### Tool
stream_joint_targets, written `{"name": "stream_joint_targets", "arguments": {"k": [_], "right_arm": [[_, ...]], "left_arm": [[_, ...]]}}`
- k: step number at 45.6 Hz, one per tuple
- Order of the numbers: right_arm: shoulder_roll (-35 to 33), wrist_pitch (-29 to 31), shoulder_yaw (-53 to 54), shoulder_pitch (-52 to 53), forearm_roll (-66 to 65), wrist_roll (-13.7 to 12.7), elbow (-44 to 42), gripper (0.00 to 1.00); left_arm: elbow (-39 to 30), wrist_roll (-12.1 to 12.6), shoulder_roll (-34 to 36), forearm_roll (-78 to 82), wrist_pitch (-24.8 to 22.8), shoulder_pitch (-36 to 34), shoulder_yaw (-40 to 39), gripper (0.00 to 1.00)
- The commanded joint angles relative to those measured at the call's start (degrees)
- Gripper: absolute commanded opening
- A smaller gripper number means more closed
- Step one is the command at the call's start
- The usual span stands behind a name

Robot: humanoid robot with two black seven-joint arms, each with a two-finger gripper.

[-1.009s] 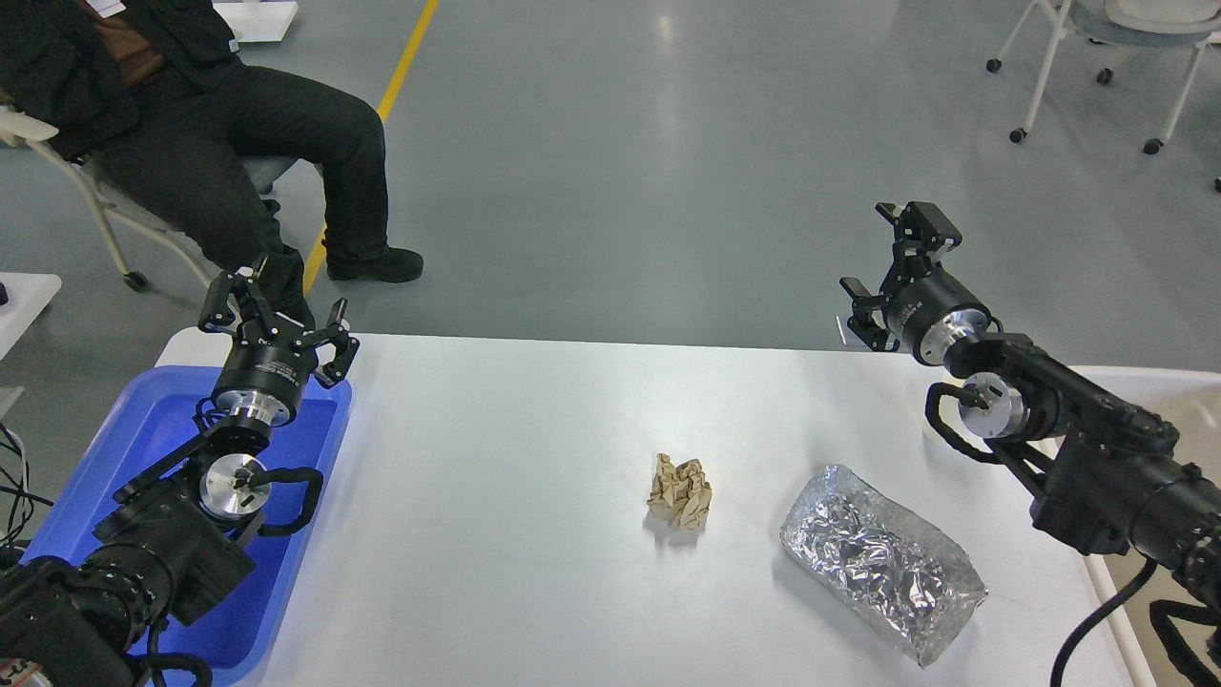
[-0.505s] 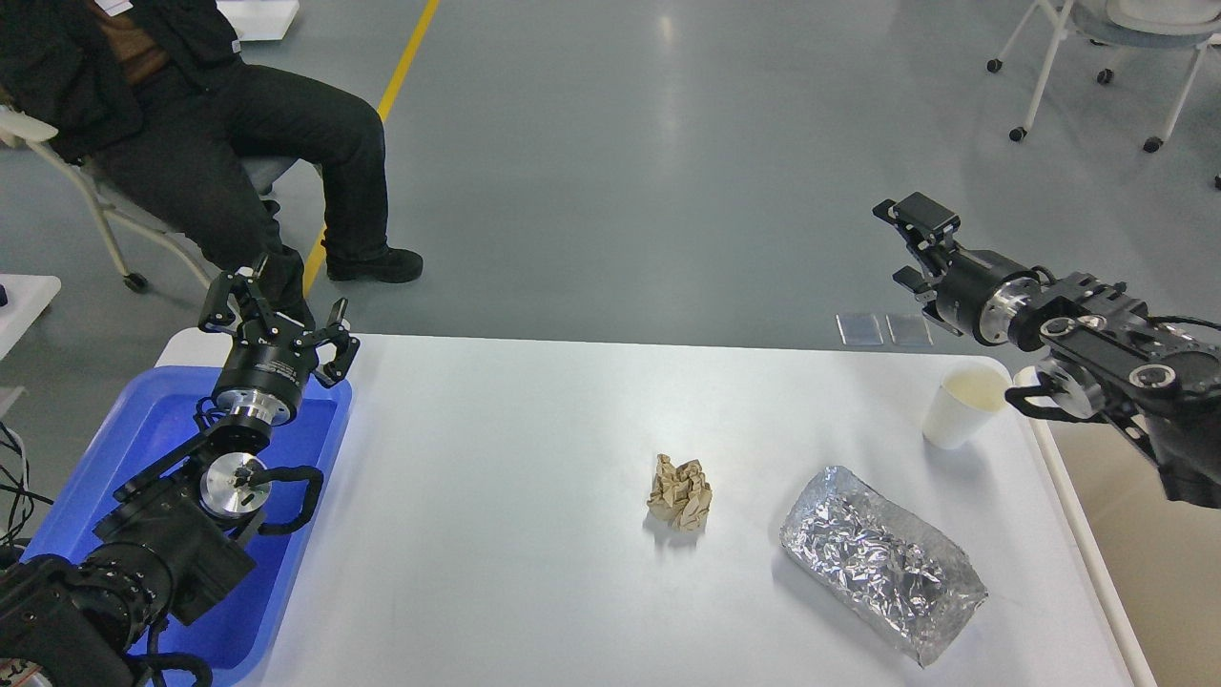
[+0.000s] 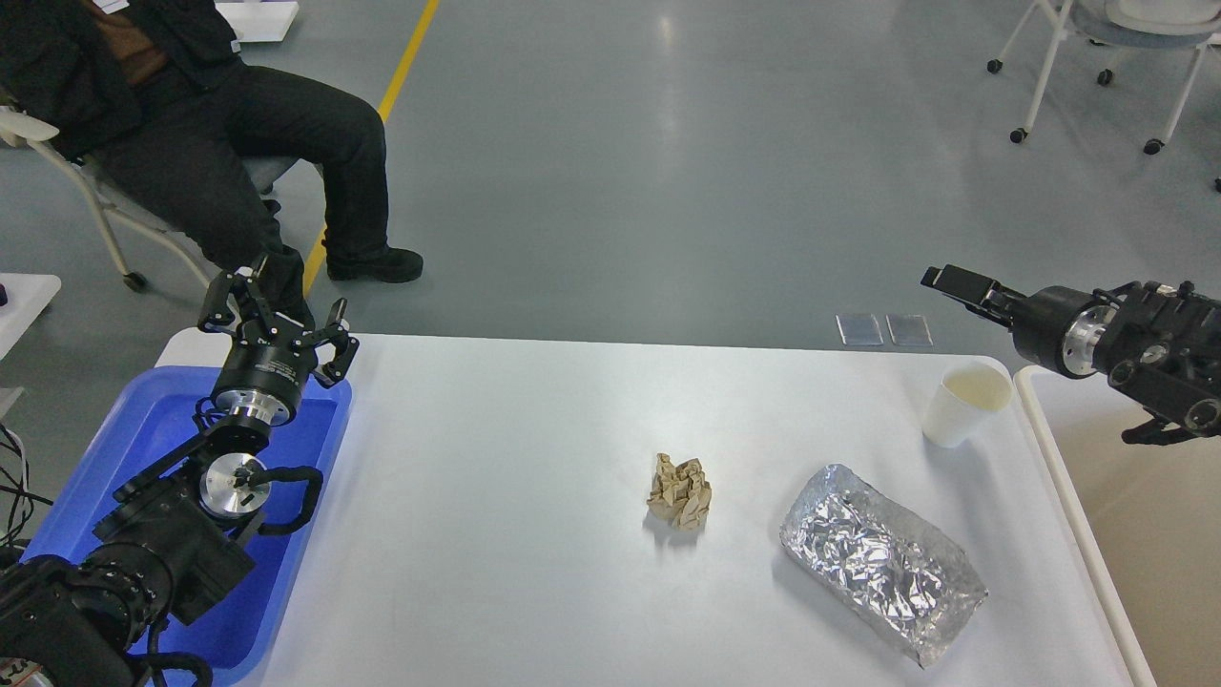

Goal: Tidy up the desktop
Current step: 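Move the right gripper outward toward the white paper cup, then lower the right gripper beside the white paper cup and align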

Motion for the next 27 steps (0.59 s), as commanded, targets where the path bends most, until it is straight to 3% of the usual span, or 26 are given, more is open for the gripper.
{"name": "stream_joint_targets", "arguments": {"k": [1, 27], "right_arm": [[0.64, -2.48, -1.88, -1.82, -8.55, 0.61, -4.78, 1.00], [4.59, -5.82, -2.14, -5.51, -24.28, 0.61, -9.52, 1.00]], "left_arm": [[0.00, 0.00, 0.00, 0.00, 0.00, 0.04, 0.00, 1.00], [0.00, 0.00, 0.00, 0.00, 0.00, 0.04, 0.00, 1.00]]}}
